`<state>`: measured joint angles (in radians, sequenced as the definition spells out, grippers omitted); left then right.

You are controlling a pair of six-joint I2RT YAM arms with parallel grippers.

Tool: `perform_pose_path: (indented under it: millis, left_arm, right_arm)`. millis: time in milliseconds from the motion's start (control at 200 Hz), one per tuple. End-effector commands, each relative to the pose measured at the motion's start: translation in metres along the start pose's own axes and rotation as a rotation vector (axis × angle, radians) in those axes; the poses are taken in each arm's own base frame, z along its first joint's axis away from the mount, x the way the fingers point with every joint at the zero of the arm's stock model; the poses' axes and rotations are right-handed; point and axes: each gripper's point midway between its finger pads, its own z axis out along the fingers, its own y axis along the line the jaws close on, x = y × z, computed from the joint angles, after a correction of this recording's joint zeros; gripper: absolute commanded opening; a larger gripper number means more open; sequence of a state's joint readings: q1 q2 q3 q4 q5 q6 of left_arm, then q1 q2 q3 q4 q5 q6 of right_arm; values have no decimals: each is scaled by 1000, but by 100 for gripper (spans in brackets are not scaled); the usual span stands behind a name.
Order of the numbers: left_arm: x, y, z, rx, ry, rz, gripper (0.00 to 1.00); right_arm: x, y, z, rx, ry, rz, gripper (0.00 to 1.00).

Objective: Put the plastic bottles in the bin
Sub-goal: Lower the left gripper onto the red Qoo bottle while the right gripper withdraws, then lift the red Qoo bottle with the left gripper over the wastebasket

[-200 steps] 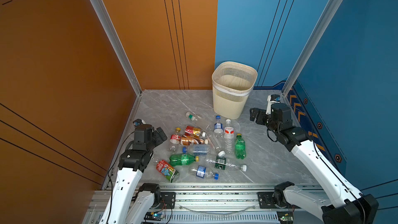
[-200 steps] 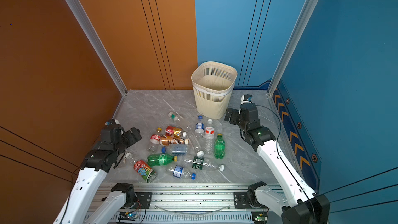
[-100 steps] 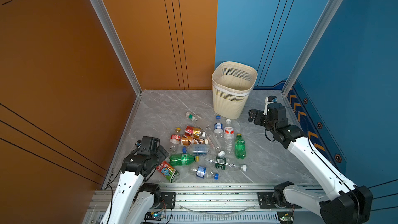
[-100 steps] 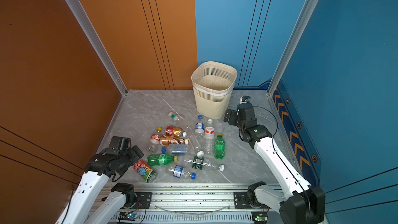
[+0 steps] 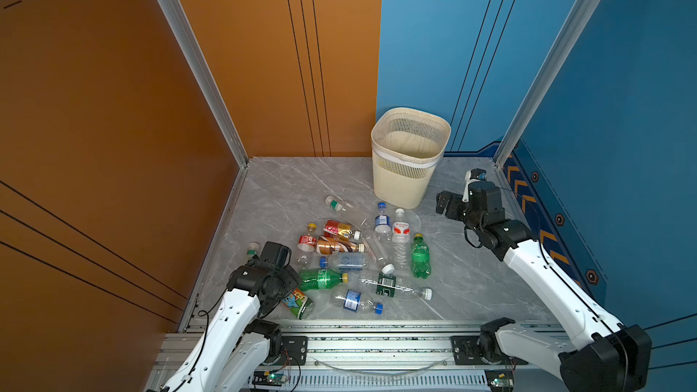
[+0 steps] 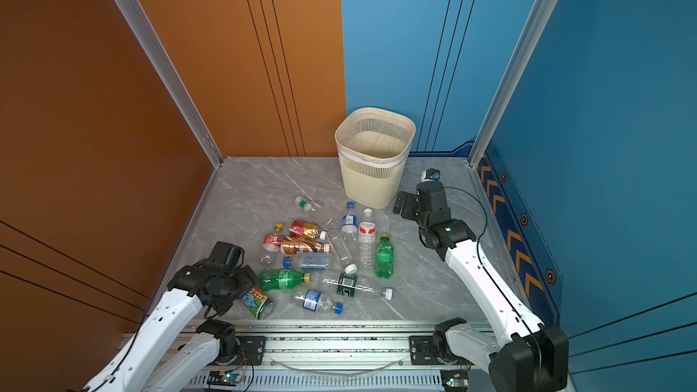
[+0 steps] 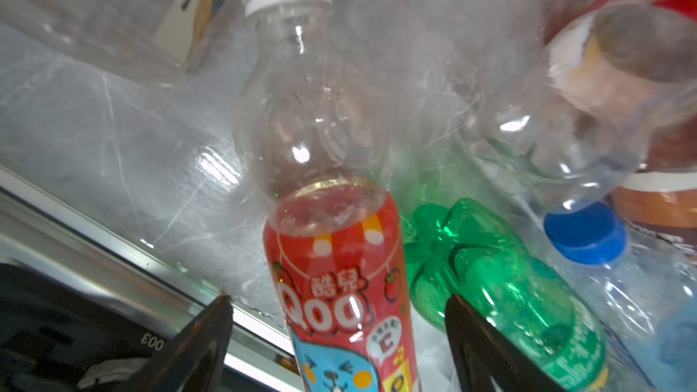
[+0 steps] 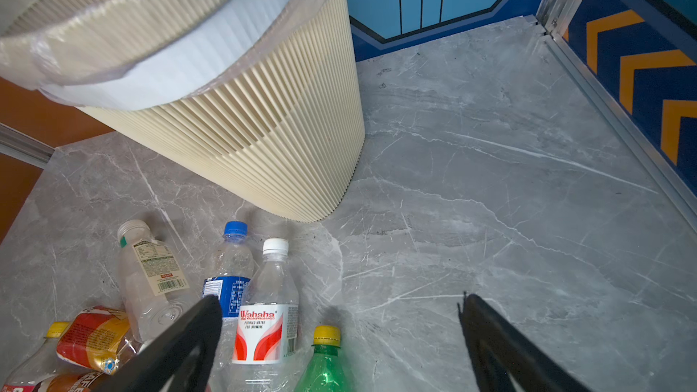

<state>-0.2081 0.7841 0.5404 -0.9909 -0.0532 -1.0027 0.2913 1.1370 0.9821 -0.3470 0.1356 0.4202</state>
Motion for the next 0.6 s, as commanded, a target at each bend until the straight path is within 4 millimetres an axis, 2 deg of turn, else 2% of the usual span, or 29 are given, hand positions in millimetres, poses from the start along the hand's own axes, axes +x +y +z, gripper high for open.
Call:
perform_pose_path:
  millis: [0, 55, 80, 245, 340, 411, 591]
  left_arm:
    - [7, 2, 11, 13, 16, -47, 88]
    - [9, 2, 16, 26, 16, -64, 87]
    - [9, 1, 19, 32, 16, -74, 83]
    - [9, -2, 30, 64, 5, -125, 78]
    - [7, -6, 34, 84, -4, -152, 69]
    - [4, -9, 32, 101, -16, -165, 63]
    - [-4, -20, 19, 162, -43, -178, 56]
  right_arm:
    - [-3, -7, -1, 20, -26, 23, 100]
    - [-3, -7, 0, 21, -25, 23, 100]
    - [-2, -7, 1, 22, -24, 25, 100]
    - [-2, -8, 1, 23, -26, 27, 100]
    - [-3, -9, 0, 26, -26, 28, 100]
    - [-3, -10, -1, 28, -29, 28, 100]
    - [-6, -13, -2, 32, -37, 33, 100]
